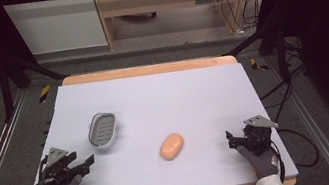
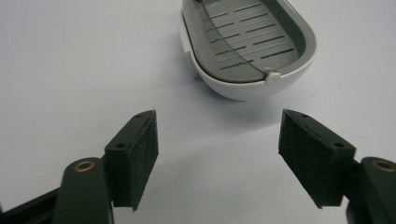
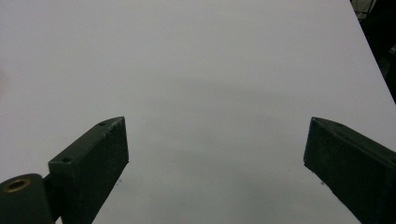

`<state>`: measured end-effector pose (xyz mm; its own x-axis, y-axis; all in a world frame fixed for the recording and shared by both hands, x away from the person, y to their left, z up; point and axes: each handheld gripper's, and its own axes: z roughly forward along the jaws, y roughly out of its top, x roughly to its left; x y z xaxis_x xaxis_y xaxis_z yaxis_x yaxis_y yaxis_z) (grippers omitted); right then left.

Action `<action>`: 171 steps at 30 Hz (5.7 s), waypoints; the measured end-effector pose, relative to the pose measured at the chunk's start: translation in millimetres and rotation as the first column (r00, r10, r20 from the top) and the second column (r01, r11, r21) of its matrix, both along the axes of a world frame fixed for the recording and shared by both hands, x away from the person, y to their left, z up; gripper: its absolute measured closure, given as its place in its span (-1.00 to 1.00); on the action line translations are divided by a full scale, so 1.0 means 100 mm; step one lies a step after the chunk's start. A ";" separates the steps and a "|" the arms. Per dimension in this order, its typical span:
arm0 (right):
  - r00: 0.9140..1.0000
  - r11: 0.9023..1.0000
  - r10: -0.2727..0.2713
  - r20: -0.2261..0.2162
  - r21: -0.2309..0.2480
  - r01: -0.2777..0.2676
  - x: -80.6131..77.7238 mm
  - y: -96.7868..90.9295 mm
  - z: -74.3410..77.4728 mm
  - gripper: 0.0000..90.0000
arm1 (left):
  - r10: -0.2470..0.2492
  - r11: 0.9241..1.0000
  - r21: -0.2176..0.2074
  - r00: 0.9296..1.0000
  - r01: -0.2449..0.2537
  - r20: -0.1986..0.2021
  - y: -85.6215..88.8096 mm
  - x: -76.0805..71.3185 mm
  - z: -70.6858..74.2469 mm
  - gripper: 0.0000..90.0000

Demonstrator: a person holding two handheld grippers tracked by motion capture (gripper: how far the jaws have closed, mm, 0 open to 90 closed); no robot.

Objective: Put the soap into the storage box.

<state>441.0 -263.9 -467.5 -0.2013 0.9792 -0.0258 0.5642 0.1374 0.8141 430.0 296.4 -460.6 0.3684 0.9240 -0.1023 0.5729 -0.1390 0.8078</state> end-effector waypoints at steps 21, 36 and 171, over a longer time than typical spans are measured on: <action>0.999 1.000 0.016 -0.045 0.005 -0.016 -0.01 0.00 -0.07 -0.82 | -0.072 0.997 0.017 0.997 0.072 0.013 -0.34 -0.10 0.08 -0.24; 0.999 1.000 0.020 -0.044 0.008 -0.019 -0.01 0.02 -0.06 -0.83 | -0.133 0.991 0.028 0.991 0.132 0.021 -0.63 -0.11 0.11 -0.26; 0.997 0.999 0.038 -0.063 0.014 -0.038 0.00 0.07 -0.04 -0.85 | -0.391 0.889 0.191 0.908 0.415 -0.151 -2.61 0.48 -0.10 -0.45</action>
